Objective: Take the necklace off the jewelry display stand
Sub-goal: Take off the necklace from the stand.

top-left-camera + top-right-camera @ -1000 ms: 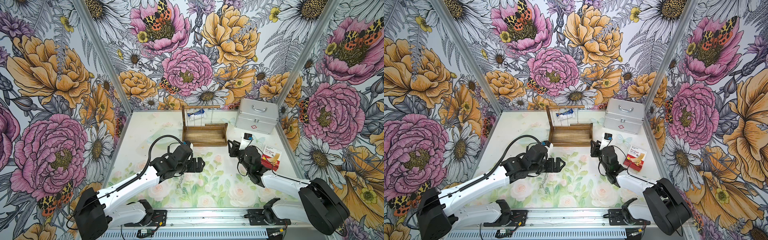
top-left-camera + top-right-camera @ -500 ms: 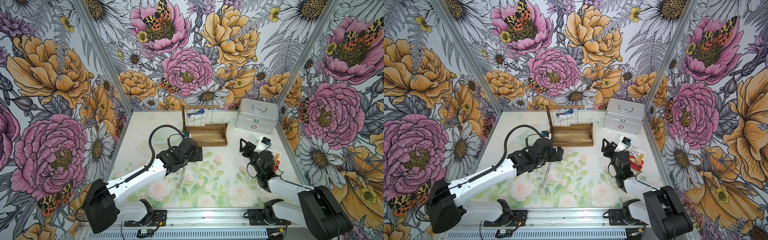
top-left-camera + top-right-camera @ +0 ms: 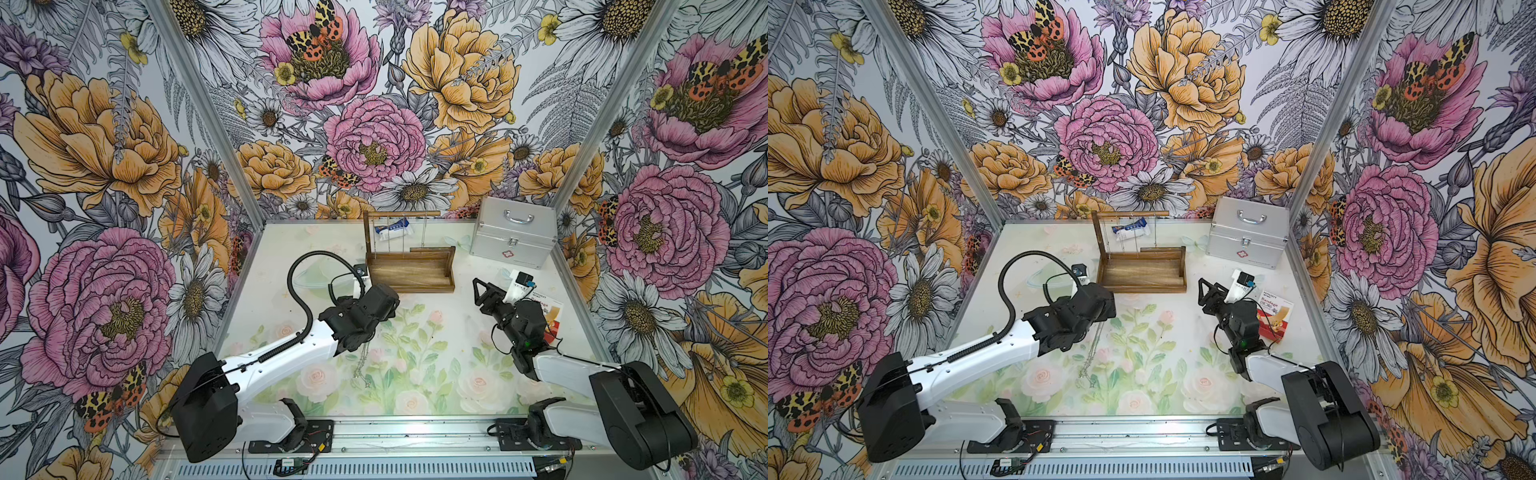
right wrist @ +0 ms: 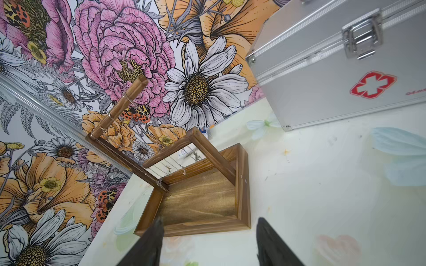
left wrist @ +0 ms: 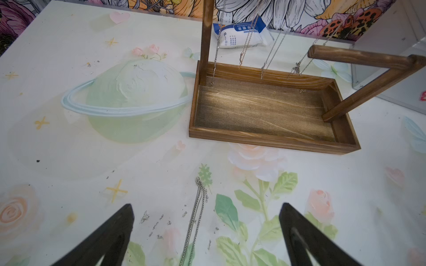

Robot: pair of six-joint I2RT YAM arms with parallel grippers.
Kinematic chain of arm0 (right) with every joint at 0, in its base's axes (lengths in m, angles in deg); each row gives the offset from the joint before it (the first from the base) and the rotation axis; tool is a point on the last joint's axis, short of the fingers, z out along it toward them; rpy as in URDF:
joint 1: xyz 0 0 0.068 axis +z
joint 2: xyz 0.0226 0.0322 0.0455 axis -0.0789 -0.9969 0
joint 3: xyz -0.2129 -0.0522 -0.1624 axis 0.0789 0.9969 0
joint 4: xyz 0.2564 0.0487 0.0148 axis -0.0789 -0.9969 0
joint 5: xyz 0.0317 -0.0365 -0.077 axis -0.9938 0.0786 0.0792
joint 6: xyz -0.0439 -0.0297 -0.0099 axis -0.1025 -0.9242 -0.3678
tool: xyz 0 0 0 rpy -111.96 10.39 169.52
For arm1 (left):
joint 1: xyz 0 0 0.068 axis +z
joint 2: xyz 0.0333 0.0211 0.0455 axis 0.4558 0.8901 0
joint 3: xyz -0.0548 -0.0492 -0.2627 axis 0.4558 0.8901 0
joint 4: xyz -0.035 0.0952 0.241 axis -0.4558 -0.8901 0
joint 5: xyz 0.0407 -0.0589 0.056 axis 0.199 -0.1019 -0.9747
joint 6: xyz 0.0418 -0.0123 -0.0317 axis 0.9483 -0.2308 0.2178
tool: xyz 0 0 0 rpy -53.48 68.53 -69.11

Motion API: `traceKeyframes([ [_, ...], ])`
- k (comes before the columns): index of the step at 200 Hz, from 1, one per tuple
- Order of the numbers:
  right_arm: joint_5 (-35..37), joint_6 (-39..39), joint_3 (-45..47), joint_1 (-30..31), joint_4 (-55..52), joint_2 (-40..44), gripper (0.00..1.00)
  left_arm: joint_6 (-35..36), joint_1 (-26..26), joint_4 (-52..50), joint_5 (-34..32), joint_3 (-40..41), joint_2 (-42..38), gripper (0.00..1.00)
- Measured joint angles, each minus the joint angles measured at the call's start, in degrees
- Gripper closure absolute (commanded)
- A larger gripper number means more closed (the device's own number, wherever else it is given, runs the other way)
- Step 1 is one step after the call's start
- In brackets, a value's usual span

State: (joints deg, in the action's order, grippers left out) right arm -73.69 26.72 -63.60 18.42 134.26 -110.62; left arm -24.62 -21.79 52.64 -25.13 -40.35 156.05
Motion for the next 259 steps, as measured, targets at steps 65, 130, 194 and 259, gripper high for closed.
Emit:
traceKeyframes([
  [65, -8.4, -4.2, -12.2, 0.0, -10.8, -0.3, 0.49, -3.0, 1.9, 9.0, -1.3, 15.0, -13.6, 0.01],
  [130, -15.0, -8.6, -31.9, 0.7, -25.2, -7.0, 0.64, -2.9, 5.0, 17.6, 2.3, 18.9, -15.9, 0.01],
  [194, -16.1, -11.3, -52.8, 5.7, -38.4, -20.8, 0.69, -2.9, 9.1, 21.8, 8.3, 22.7, -18.6, 0.01],
  [259, -10.7, -13.8, -64.9, 8.9, -48.8, -28.5, 0.71, -3.1, 10.9, 24.0, 11.4, 24.9, -20.5, 0.01],
])
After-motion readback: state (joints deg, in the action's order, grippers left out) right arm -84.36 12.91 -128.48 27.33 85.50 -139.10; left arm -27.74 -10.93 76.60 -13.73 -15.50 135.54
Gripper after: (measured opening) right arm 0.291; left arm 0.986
